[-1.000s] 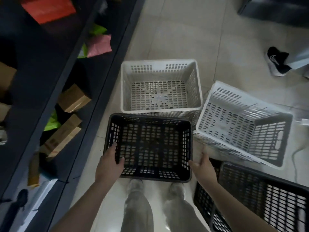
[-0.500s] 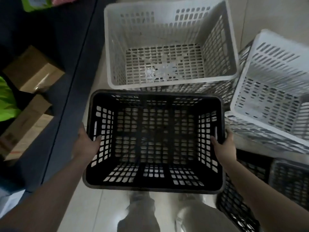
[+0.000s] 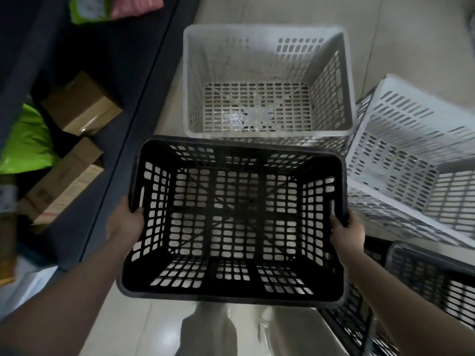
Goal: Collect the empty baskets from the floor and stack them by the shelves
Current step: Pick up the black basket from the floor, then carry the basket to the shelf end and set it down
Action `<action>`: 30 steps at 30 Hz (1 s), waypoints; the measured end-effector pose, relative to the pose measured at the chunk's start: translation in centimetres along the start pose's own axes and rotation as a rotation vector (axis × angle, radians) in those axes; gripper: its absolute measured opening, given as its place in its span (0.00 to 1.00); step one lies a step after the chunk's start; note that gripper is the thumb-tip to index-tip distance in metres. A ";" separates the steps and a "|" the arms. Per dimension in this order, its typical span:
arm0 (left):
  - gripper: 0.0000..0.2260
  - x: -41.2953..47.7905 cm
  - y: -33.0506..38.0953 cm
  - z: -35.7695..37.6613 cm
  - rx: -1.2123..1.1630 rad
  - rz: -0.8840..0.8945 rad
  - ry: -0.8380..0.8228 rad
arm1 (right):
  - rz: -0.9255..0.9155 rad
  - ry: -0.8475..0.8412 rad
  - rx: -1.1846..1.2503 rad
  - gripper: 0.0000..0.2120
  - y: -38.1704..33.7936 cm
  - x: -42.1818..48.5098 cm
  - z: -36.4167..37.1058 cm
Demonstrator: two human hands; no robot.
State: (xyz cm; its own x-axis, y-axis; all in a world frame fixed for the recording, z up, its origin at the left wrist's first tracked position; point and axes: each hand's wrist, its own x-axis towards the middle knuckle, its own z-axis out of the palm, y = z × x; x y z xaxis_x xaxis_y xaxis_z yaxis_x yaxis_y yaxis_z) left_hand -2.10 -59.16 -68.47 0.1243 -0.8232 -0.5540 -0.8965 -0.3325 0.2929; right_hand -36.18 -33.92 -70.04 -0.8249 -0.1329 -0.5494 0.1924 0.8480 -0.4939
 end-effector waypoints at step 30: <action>0.19 -46.9 1.4 -42.9 -0.312 0.039 0.420 | -0.623 -0.010 0.019 0.14 -24.7 -34.7 -39.2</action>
State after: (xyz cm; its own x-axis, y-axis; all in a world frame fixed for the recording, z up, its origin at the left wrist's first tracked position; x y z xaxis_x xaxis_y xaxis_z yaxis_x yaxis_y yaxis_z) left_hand 9.06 -40.71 -8.64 0.3105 -0.9299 -0.1969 -0.7426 -0.3666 0.5604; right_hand -33.17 -30.17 -12.33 -0.7802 -0.6044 -0.1609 -0.3135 0.6004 -0.7357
